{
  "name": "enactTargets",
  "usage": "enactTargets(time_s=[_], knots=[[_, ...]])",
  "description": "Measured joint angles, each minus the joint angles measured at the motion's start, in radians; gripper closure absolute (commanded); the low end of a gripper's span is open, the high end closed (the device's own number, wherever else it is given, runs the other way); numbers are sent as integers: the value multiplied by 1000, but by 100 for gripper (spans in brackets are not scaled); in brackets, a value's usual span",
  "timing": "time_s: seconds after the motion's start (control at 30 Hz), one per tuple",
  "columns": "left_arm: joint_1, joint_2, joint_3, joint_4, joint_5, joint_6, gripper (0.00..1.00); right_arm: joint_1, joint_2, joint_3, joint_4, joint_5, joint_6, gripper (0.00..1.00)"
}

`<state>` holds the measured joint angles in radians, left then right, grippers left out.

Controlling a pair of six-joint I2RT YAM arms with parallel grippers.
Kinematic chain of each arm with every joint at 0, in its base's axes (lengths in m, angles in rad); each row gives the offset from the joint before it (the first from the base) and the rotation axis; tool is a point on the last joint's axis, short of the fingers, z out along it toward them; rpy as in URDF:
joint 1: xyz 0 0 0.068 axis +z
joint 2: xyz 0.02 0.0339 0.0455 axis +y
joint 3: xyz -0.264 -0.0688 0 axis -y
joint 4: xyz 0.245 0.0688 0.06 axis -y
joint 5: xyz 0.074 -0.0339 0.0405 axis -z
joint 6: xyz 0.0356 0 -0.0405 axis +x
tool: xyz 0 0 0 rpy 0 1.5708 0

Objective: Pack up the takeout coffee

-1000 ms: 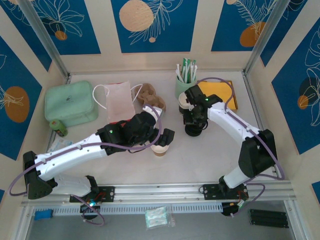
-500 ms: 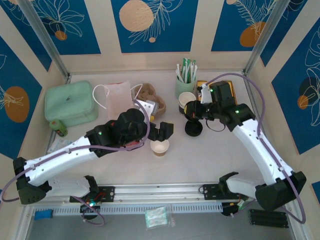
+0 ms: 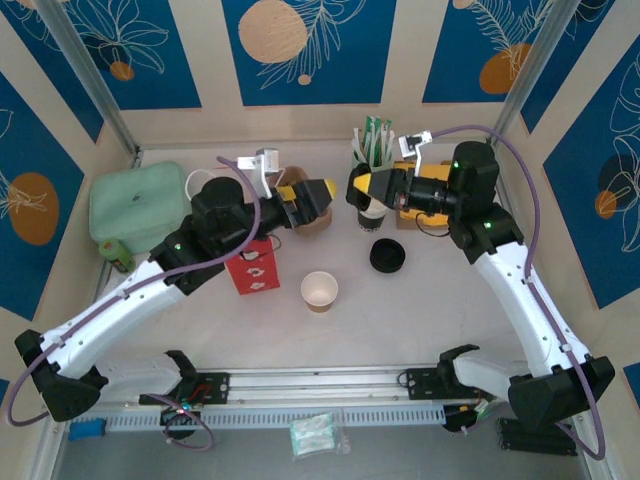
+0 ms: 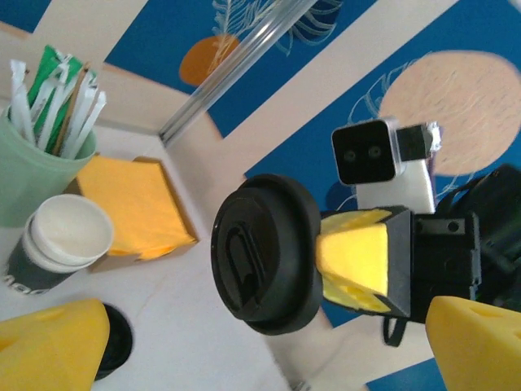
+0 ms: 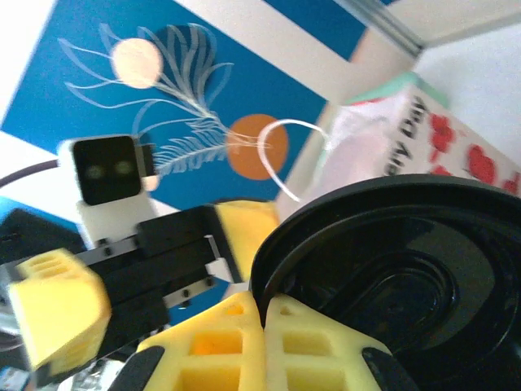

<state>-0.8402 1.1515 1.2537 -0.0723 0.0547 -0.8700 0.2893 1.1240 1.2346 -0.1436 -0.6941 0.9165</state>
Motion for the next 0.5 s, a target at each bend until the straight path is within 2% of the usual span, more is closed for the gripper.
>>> enactTargets(time_s=[0.27,0.5], knots=[[19,-11,0,145,50,-153,1,7,55,4,382,-100,241,100],[49,2,0,262,98,-259,1,64,84,45,506,-122,306,100]])
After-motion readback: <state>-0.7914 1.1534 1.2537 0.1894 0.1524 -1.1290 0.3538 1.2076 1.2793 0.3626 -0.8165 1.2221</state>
